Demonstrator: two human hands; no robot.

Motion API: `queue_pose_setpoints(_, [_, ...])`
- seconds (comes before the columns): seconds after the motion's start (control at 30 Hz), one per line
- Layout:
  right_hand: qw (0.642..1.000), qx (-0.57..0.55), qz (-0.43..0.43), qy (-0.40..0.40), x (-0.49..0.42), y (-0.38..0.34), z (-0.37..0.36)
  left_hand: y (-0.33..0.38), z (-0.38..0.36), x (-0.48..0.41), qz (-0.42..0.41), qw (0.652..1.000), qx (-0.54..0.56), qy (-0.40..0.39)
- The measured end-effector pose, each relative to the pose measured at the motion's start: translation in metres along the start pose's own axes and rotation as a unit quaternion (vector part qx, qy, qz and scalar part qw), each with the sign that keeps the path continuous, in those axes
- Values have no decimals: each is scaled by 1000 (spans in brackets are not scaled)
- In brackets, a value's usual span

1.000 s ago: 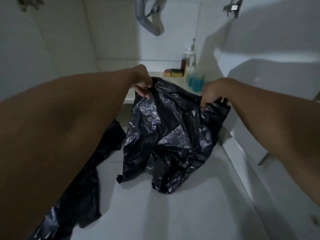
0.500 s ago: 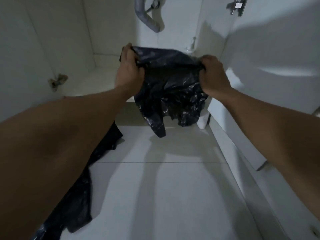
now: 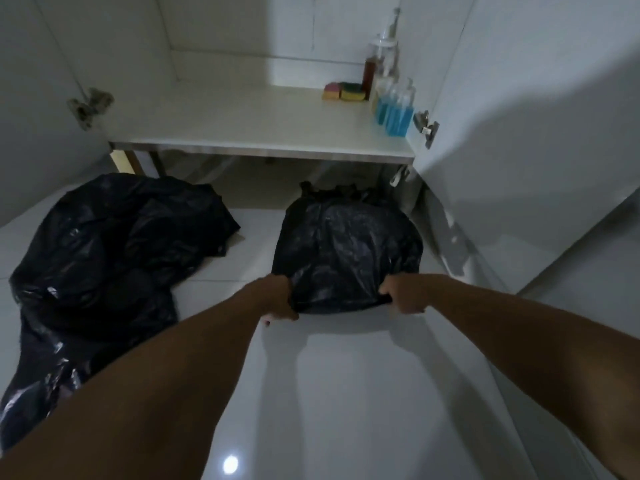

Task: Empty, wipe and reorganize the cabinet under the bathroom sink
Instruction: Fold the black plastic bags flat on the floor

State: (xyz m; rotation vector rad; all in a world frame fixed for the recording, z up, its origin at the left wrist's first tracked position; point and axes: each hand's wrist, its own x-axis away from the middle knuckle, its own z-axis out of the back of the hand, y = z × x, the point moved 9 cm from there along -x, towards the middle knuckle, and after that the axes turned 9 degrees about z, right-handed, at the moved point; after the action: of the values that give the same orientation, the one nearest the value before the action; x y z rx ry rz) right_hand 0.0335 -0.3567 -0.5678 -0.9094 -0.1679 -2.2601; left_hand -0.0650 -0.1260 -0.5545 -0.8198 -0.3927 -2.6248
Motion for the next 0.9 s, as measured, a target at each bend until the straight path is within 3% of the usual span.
queue_pose_setpoints(0.1, [996,-10,27,-83,4,-21,-35,5,-29,23,14,989,25,-143])
queue_pose_setpoints(0.2, [992,-110,31,-51,6,-28,-28,20,-28,30,31,981,76,-175])
queue_pose_setpoints(0.3, [986,-126,59,97,-6,-29,-3,31,-10,2,23,998,-16,-50])
queue_pose_setpoints(0.4, [989,-81,25,125,-17,-21,-3,44,-4,-21,-27,989,-87,113])
queue_pose_setpoints(0.5, [995,-77,12,67,-29,-21,-32,45,-38,-32,-42,994,-70,76])
queue_pose_setpoints(0.63, [996,-51,77,-4,-30,-34,-62,29,-68,-37,-39,992,-114,27])
queue_pose_setpoints(0.73, [989,-89,101,55,-28,-37,-44,24,-64,-35,-38,988,-148,7])
queue_pose_setpoints(0.9, [976,-71,86,187,-31,-17,-4,36,-47,-42,-74,990,-91,83])
